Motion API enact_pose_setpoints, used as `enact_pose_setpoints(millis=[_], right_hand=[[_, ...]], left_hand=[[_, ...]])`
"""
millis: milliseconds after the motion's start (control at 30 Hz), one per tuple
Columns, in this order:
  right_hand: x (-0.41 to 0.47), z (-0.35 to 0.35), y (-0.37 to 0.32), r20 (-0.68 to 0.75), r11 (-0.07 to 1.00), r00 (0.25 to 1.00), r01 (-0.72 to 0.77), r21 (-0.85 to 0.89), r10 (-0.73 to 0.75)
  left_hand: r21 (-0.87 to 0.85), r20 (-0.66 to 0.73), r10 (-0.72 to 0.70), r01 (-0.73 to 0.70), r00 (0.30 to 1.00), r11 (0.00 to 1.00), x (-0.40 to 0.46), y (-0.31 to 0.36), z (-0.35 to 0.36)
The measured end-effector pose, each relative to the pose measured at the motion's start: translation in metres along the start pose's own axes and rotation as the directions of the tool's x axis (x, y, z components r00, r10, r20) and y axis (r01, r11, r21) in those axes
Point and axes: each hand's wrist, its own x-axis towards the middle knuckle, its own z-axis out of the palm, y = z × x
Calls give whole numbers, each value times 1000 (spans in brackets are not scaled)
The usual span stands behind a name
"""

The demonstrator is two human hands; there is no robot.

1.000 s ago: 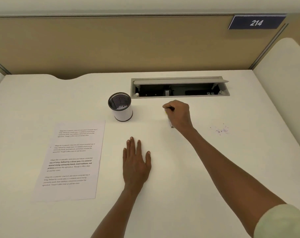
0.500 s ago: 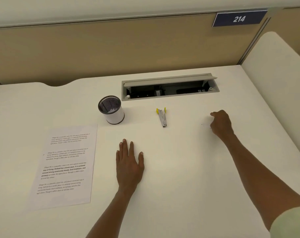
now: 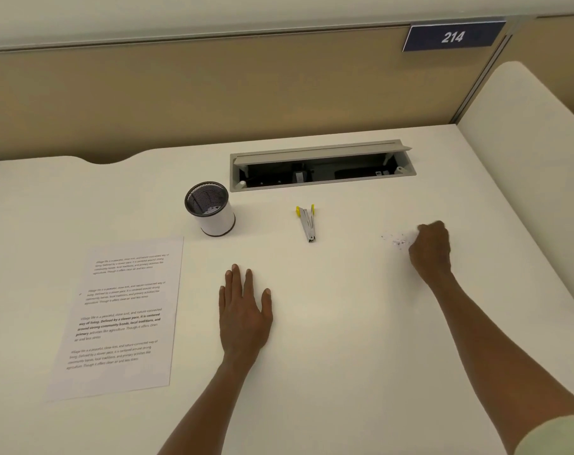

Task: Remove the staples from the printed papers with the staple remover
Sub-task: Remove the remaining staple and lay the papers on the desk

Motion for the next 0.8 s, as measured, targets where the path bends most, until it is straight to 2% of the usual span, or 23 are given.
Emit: enact_pose_setpoints(millis=[33, 100, 167, 233, 367, 467, 533, 700, 800], right_hand=[[-2, -1, 0, -6, 994, 994, -106, 21, 106], [-11, 3, 0, -7, 977, 979, -202, 68, 203], [-22, 8, -10, -18, 963, 977, -206, 172, 212], [-22, 18, -16, -35, 976, 981, -187, 112, 192], [-3, 17, -28, 79, 995, 994, -76, -67, 82], [8, 11, -19, 72, 981, 994, 98, -167, -87], [5, 6, -14, 135, 959, 976, 198, -205, -173], [-4, -2, -2, 192, 890, 907, 409, -202, -374], [-7, -4, 4, 233, 877, 887, 443, -186, -398]], left_hand=[[1, -1, 1, -1, 1000, 1000, 0, 0, 0], [4, -2, 3, -3, 1000, 1000, 1, 0, 0], [5, -4, 6, -6, 1000, 1000, 1, -1, 1], [0, -1, 3, -3, 1000, 1000, 1, -1, 1], [-4, 5, 0, 0, 1000, 1000, 1, -1, 1], [-1, -1, 3, -3, 1000, 1000, 1, -1, 1], [-1, 2, 1, -1, 1000, 1000, 1, 0, 1], [-2, -9, 4, -4, 1000, 1000, 1, 0, 1], [-7, -11, 6, -6, 1000, 1000, 1, -1, 1]])
